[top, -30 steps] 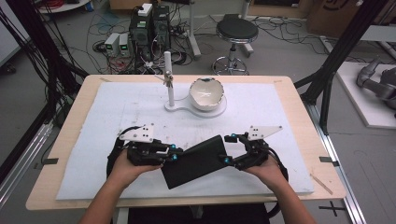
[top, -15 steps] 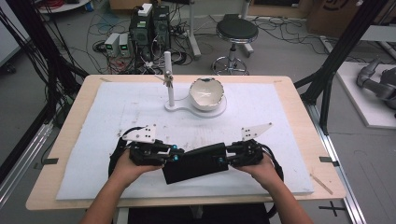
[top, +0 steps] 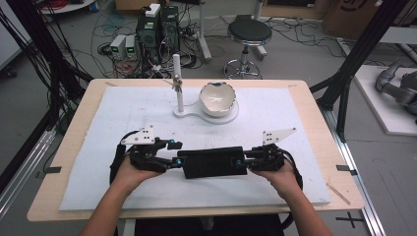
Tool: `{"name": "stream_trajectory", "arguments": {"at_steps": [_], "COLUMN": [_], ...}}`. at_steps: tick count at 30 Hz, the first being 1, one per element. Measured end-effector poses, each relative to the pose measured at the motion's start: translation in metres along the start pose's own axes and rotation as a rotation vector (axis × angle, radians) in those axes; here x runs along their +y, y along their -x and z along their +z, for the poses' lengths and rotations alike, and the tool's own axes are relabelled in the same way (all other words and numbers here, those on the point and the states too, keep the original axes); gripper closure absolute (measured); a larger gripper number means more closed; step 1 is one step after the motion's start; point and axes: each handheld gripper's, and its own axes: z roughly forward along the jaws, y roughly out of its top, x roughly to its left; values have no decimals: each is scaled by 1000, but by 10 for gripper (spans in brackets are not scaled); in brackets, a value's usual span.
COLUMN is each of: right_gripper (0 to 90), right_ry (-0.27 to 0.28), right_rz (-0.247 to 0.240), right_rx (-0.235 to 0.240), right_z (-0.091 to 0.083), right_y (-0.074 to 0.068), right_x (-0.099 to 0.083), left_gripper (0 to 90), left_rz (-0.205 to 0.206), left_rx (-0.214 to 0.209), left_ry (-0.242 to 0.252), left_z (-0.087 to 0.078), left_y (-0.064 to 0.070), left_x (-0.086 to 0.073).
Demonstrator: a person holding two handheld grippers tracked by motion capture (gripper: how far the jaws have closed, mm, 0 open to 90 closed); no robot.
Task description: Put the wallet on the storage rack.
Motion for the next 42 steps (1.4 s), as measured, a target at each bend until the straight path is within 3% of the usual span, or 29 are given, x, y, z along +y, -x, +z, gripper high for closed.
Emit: {"name": "stream_trajectory", "arguments": {"at_steps": [6, 14, 17, 21, 28, 38, 42], "right_gripper": [764, 763, 763, 763, 762, 762, 762], "right_ry": [70, 147, 170, 172, 119, 86, 88], "right_rz": [-18, -49, -51, -50, -51, -26, 5], "right_rx": [-56, -206, -240, -276, -366, -456, -469], "right_z": [-21, -55, -63, -68, -76, -64, -55], "right_y": [-3, -7, -6, -1, 15, 44, 57], "right_x": [5, 19, 26, 37, 70, 109, 118], "left_gripper": [330, 257, 241, 231, 203, 203, 202], "left_rz": [-27, -64, -61, -59, -102, -104, -102], "left_rx": [50, 117, 154, 201, 264, 253, 251], "left_ry": [3, 10, 2, -6, -16, -8, -12], "left_z": [-12, -34, -44, -55, -69, -68, -66], "left_y": [-8, -19, -23, -28, -40, -40, -39], "left_x": [-4, -13, -16, -19, -28, -28, -27]}}
